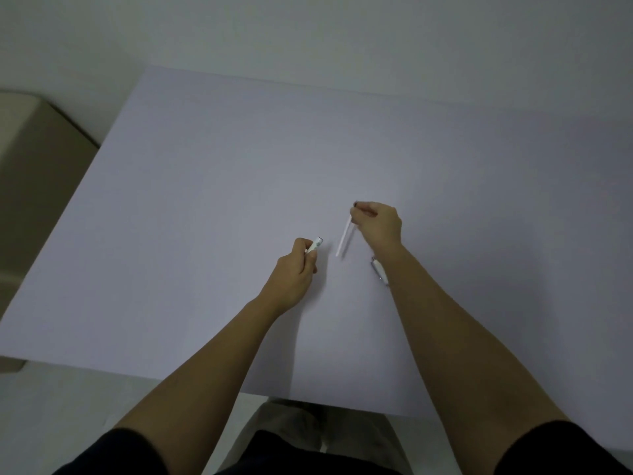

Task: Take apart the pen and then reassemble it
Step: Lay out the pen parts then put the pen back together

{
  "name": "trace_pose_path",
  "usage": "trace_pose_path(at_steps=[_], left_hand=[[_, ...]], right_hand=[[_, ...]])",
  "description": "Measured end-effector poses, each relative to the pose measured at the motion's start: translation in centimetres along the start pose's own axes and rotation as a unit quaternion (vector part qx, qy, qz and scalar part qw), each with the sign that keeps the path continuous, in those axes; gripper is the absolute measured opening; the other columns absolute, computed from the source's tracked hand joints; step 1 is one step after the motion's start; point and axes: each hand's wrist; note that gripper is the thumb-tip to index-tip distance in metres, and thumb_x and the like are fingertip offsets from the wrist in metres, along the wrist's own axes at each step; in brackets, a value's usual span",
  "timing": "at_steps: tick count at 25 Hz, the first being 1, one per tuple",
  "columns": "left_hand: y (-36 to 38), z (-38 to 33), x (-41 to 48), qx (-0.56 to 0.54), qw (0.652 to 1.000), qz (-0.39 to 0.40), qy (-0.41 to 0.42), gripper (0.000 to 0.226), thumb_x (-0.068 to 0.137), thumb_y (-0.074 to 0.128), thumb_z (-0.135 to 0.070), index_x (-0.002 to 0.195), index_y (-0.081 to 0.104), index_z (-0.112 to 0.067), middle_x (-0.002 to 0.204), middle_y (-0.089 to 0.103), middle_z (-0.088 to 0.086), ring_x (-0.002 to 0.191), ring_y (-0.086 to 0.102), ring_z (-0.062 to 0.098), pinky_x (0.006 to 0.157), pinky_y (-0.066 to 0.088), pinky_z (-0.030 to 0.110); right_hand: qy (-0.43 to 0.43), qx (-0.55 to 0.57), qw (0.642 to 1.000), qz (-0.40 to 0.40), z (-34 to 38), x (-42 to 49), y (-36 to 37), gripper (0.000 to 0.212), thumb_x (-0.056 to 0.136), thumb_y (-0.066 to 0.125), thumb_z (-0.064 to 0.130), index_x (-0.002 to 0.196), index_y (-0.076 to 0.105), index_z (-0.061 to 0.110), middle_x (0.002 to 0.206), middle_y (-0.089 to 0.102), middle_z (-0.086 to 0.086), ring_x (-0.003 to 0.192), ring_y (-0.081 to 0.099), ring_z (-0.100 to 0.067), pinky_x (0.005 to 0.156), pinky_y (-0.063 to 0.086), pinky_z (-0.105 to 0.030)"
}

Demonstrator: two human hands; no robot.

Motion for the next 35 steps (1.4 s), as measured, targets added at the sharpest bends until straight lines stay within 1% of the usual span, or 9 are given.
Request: trace_pose_path(at_steps=[2,5,7,13,17,20,25,29,35], left_hand=[[0.5,-0.2,0.0,0.007,1.000,0.005,0.013,0.022,0.100,0.028,-0.032,0.109,0.043,-0.018,0.093,0.065,0.008,0.075,0.057,0.022,0.068,0.046,0.034],[1.2,-0.8,-0.2,0.016,0.999,0.013,0.030,0.022,0.100,0.029,-0.031,0.109,0.044,-0.019,0.094,0.065,0.011,0.080,0.059,0.028,0.071,0.049,0.042],[1.6,-1.3,-0.2,0.020,0.999,0.024,0.038,0.023,0.100,0.029,-0.031,0.109,0.044,-0.017,0.095,0.065,0.012,0.080,0.059,0.029,0.072,0.050,0.042],[2.2,-2.0,-0.4,0.009,0.998,0.040,0.054,0.016,0.100,0.029,-0.031,0.104,0.042,-0.023,0.092,0.064,0.005,0.072,0.054,0.012,0.065,0.043,0.028],[2.1,-2.4,-0.7,0.005,0.998,0.033,0.059,0.021,0.100,0.029,-0.030,0.108,0.044,-0.019,0.092,0.064,0.003,0.073,0.054,0.007,0.065,0.044,0.025],[2.0,-3.0,-0.9,-0.001,0.997,0.026,0.069,0.021,0.100,0.029,-0.030,0.107,0.045,-0.019,0.093,0.064,0.004,0.073,0.055,0.014,0.069,0.046,0.030],[2.2,-4.3,-0.9,-0.017,0.996,0.002,0.083,0.022,0.099,0.033,-0.028,0.102,0.051,-0.016,0.081,0.058,0.001,0.062,0.045,0.011,0.058,0.037,0.025],[2.5,-4.2,-0.9,-0.034,0.995,-0.009,0.094,0.019,0.098,0.037,-0.035,0.102,0.051,-0.022,0.065,0.046,-0.002,0.054,0.038,0.009,0.055,0.033,0.025],[2.9,-4.3,-0.7,-0.063,0.995,-0.044,0.071,0.020,0.098,0.033,-0.036,0.107,0.049,-0.026,0.061,0.040,-0.003,0.049,0.035,0.007,0.048,0.031,0.018]], right_hand=[[0.023,0.116,0.993,-0.012,0.5,-0.5,-0.6,0.024,0.080,0.067,0.020,0.103,0.070,0.014,0.087,0.070,0.005,0.090,0.069,-0.014,0.087,0.054,-0.028],[0.027,0.205,0.978,-0.028,0.4,-1.4,-1.9,0.018,0.079,0.068,0.020,0.097,0.070,0.018,0.087,0.070,0.006,0.083,0.068,-0.007,0.079,0.052,-0.023],[0.024,0.236,0.971,-0.034,0.2,-2.0,-2.6,0.013,0.080,0.069,0.021,0.093,0.069,0.022,0.087,0.070,0.006,0.085,0.067,-0.007,0.077,0.050,-0.021],[0.008,0.260,0.965,-0.040,0.4,-2.8,-3.9,0.009,0.080,0.068,0.020,0.089,0.067,0.023,0.086,0.070,0.005,0.085,0.067,-0.008,0.075,0.050,-0.021],[-0.012,0.253,0.967,-0.032,0.3,-3.4,-4.5,0.009,0.082,0.067,0.020,0.088,0.066,0.026,0.087,0.070,0.005,0.088,0.066,-0.009,0.078,0.049,-0.022],[-0.018,0.261,0.965,-0.018,0.3,-4.2,-4.9,0.009,0.083,0.067,0.018,0.088,0.066,0.025,0.086,0.069,0.005,0.086,0.065,-0.008,0.079,0.049,-0.022],[-0.011,0.202,0.974,0.105,0.2,-6.0,-5.1,0.005,0.082,0.068,0.015,0.085,0.067,0.018,0.084,0.070,0.002,0.079,0.067,-0.008,0.081,0.051,-0.024],[0.006,0.178,0.972,0.154,0.3,-6.1,-6.0,0.004,0.081,0.069,0.015,0.081,0.068,0.019,0.081,0.069,0.003,0.079,0.067,-0.010,0.085,0.051,-0.025],[-0.016,0.077,0.981,0.175,-0.4,-5.3,-7.0,0.016,0.084,0.065,0.028,0.096,0.070,0.019,0.096,0.070,-0.001,0.091,0.068,-0.012,0.090,0.050,-0.028]])
Point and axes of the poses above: each hand's wrist, its own x-axis towards the middle knuckle, its own y-axis out of the palm, z = x × y
